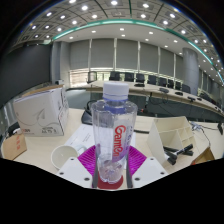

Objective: Pour water

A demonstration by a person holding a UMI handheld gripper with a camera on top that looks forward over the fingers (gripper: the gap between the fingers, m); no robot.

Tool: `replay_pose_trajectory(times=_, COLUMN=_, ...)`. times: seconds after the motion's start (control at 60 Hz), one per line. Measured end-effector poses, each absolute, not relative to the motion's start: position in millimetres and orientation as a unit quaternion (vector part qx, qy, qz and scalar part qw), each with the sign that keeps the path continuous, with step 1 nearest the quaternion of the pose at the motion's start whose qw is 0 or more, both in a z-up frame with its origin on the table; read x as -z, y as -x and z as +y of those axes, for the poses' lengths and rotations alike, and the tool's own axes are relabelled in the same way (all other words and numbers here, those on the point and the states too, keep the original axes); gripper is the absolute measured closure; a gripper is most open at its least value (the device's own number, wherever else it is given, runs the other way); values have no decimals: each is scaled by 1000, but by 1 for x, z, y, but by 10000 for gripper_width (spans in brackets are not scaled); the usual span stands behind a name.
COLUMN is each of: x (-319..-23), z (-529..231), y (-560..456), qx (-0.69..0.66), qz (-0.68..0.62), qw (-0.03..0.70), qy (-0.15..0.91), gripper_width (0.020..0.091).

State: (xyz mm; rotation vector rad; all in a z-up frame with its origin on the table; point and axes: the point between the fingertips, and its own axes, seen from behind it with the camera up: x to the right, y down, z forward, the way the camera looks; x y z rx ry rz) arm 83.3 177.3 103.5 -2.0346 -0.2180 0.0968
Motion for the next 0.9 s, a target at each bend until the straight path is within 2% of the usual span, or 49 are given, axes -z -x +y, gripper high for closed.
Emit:
replay_pose_trajectory(times=0.133, x=-75, z=177, y=-87, qx=-48, qz=-83, qw=512, qy=853, gripper_width=712)
replay_pose_trajectory(times=0.283, x=-76, z=177, y=-84, qx=-41, qz=-89, qw=534, qy=840, gripper_width=698)
replay_pose_trajectory(times=0.317, x=-77, z=175, y=-85, qx=-40, qz=-87, qw=536, qy=839, gripper_width=672)
replay_pose_trajectory(times=0.417, x=-74, z=172, y=-89, qx=-34, qz=-86, qw=524, qy=847, gripper_width=567)
replay_pose_trajectory(times=0.45, x=-69, z=167, y=-91, qx=-32, qz=-81, qw=510, qy=855, gripper_width=481)
replay_pose_trajectory(times=0.5, x=-71, z=162, y=-91, qx=-39, qz=-71, qw=498, qy=863, gripper_width=273)
replay_pose_trajectory(times=0.517, x=-74, z=160, y=-91, qx=-42, qz=-68, qw=497, qy=864, gripper_width=230)
replay_pose_trajectory(times=0.55, x=-79, z=156, y=-93, qx=-45, qz=-61, qw=496, qy=865, gripper_width=265)
replay_pose_trajectory(times=0.633, x=-99, z=142, y=-99, qx=-38, qz=-49, qw=493, qy=868, gripper_width=237)
replay_pose_trajectory(times=0.9, x=-161, z=53, y=-88, qx=-3, qz=-20, qw=446, qy=895, gripper_width=245)
